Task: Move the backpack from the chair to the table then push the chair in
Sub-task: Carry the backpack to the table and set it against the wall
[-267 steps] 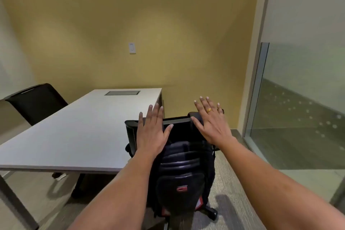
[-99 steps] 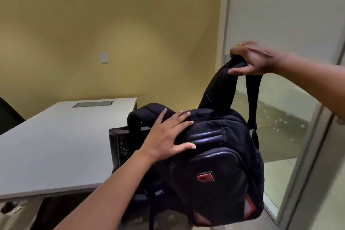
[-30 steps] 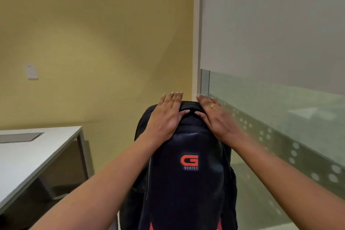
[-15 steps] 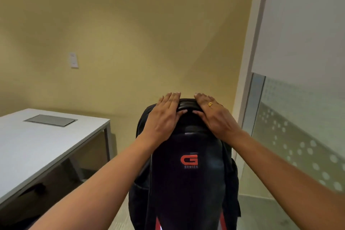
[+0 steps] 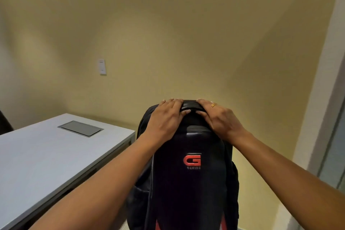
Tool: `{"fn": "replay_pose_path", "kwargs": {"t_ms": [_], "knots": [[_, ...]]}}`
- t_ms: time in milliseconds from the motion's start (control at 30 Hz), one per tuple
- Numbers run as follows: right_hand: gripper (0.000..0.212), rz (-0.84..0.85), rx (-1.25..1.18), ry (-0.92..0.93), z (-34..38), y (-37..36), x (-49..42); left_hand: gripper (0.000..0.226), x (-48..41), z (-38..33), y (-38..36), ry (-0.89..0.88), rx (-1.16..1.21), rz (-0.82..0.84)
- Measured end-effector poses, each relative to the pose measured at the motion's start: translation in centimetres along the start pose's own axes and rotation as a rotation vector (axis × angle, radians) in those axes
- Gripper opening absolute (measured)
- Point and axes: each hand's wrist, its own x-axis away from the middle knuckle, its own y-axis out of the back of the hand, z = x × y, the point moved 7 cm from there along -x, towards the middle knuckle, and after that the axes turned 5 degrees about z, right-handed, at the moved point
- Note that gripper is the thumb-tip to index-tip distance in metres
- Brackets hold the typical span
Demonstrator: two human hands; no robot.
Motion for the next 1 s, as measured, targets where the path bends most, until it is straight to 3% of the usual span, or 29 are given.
{"fn": "replay_pose_path", "kwargs": {"t_ms": [233,600,1000], "knots": [[0.036,-0.009,0.015,0.111,-2.9,-8.9,-8.2,0.046,-4.6,8.6,-2.7,0.086,-0.242,-0.045],[0.032,-0.063,-0.178,0.337,-4.9,-21.6,-23.4,0.046,-11.9,24.5,-5.7,0.347,-0.394,-0.033],[0.031,-0.144,-0.295,0.497,-2.1,-33.4,-41.1,0.041,-17.5,41.8,-4.0,0.521,-0.497,-0.157]]}}
